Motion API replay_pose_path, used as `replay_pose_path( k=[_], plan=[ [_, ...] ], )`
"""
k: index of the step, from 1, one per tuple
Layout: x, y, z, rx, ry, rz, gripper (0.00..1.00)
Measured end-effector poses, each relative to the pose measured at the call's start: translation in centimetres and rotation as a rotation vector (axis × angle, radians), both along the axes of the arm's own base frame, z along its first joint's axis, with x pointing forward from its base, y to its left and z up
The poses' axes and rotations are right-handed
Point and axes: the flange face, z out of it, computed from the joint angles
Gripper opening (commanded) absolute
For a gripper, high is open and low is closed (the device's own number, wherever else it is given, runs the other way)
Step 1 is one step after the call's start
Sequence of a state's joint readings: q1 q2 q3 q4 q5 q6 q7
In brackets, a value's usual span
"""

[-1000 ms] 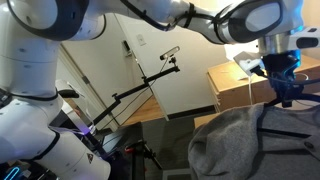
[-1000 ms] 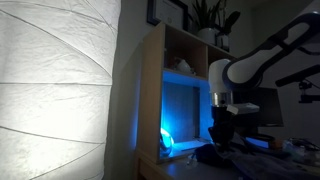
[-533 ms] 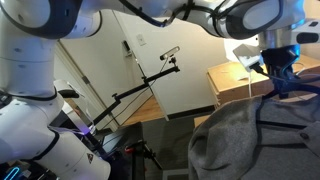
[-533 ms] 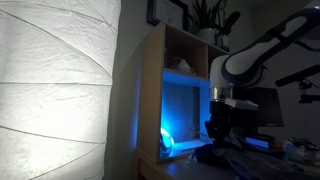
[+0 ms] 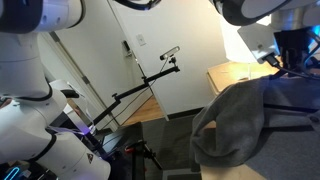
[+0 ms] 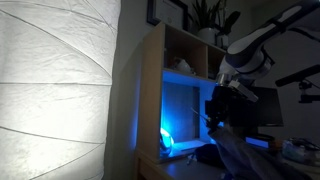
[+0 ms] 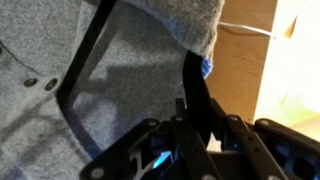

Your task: Hang the sweater with the hanger

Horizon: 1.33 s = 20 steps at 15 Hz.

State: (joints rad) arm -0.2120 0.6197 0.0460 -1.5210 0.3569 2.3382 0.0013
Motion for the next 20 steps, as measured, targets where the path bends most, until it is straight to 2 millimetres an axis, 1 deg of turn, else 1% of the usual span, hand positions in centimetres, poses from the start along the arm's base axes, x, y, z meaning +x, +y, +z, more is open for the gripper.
replay_pose_path(
  k=[2, 4, 8, 11, 14, 20],
  plan=[
    [-0.6, -1.9, 1.6, 0.042, -0.035, -0.031, 0.07],
    [-1.2, -3.5, 2.6, 0.082, -0.064, -0.071, 0.07],
    [-2.3, -5.7, 3.9, 0.117, -0.165, -0.206, 0.07],
    [-3.5, -7.4, 5.2, 0.108, -0.253, -0.315, 0.07],
    [-5.5, -9.3, 6.9, 0.096, -0.327, -0.421, 0.07],
    [-10.5, -13.2, 9.9, 0.109, -0.420, -0.614, 0.07]
  ],
)
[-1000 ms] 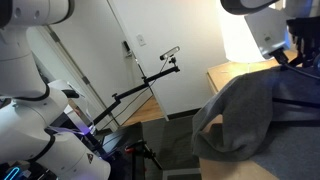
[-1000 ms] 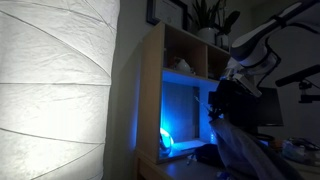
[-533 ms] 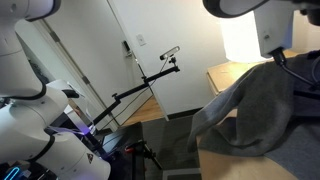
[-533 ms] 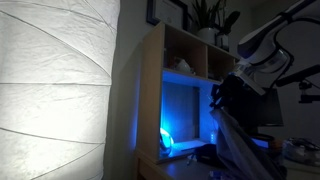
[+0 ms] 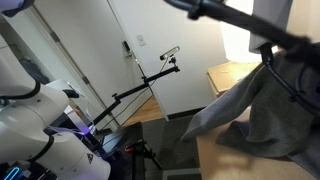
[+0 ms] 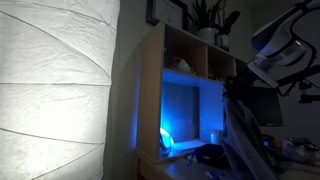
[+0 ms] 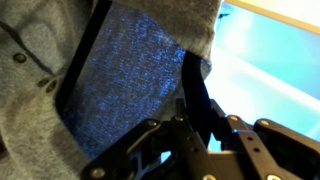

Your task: Hang the sweater with the hanger

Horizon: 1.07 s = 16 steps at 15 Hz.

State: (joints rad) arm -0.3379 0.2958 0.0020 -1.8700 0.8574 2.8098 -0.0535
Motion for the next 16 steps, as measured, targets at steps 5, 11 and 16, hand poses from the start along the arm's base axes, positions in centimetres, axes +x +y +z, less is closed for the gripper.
replay_pose_path(
  k=[5, 11, 16],
  plan=[
    [-4.3, -2.7, 1.9, 0.052, -0.066, -0.149, 0.07],
    [-8.6, -4.8, 3.5, 0.063, -0.112, -0.265, 0.07],
    [-9.7, -4.9, 3.6, 0.061, -0.111, -0.277, 0.26]
  ],
)
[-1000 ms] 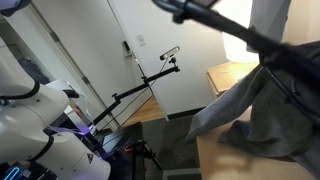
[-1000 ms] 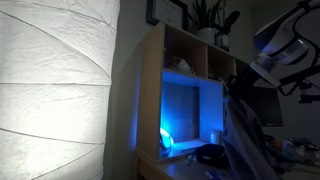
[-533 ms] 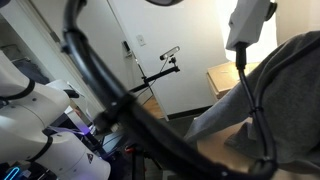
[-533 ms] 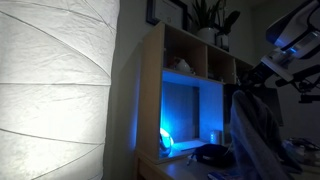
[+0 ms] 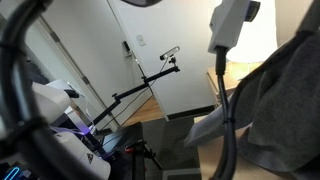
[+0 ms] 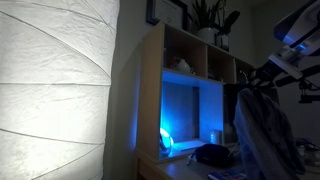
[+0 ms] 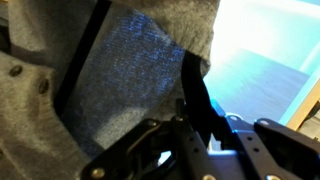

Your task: Hang the sweater with the hanger

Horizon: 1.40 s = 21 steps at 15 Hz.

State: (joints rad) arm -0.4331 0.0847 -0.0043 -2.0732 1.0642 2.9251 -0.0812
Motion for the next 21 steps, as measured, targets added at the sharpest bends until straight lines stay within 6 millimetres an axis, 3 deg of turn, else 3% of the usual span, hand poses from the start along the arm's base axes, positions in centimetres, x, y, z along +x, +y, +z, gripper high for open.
replay_pose_path(
  k=[5, 6, 13, 16, 21],
  plan=[
    [-0.1, 0.0, -0.1, 0.000, 0.003, 0.001, 0.26],
    [-0.1, 0.0, -0.1, 0.000, 0.002, 0.001, 0.07],
    [0.5, 0.5, -0.7, -0.004, 0.017, 0.019, 0.07],
    [1.8, 1.7, 0.5, -0.039, 0.008, 0.064, 0.06],
    [4.6, 5.6, 2.5, -0.135, 0.011, 0.195, 0.06]
  ],
)
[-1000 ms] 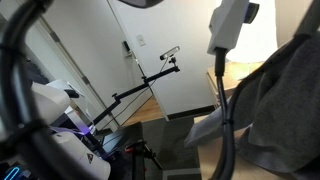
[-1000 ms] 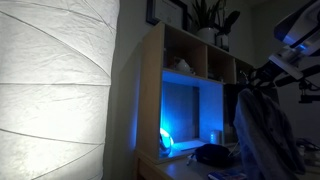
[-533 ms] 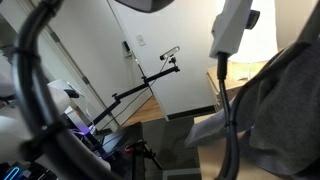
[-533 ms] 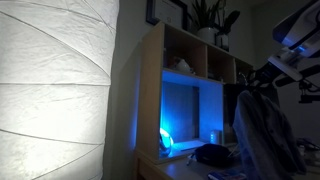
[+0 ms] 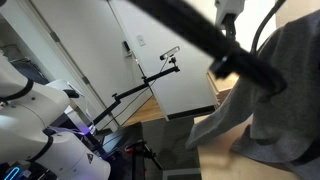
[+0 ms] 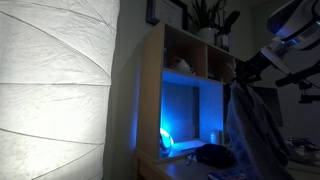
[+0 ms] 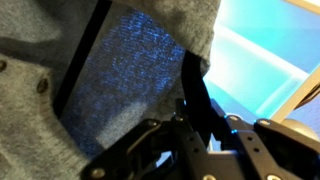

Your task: Hang the sweater with the hanger

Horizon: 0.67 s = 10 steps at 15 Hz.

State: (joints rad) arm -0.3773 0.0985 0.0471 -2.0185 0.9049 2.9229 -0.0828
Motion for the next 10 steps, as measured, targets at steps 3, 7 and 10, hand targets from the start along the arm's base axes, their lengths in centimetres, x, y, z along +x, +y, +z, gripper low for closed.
replay_pose_path(
  k=[3, 7, 10],
  plan=[
    [1.3, 2.3, 0.9, -0.039, -0.003, 0.067, 0.06],
    [2.6, 4.6, 1.9, -0.075, -0.013, 0.150, 0.06],
    [3.3, 5.8, 2.9, -0.102, -0.025, 0.214, 0.06]
  ],
)
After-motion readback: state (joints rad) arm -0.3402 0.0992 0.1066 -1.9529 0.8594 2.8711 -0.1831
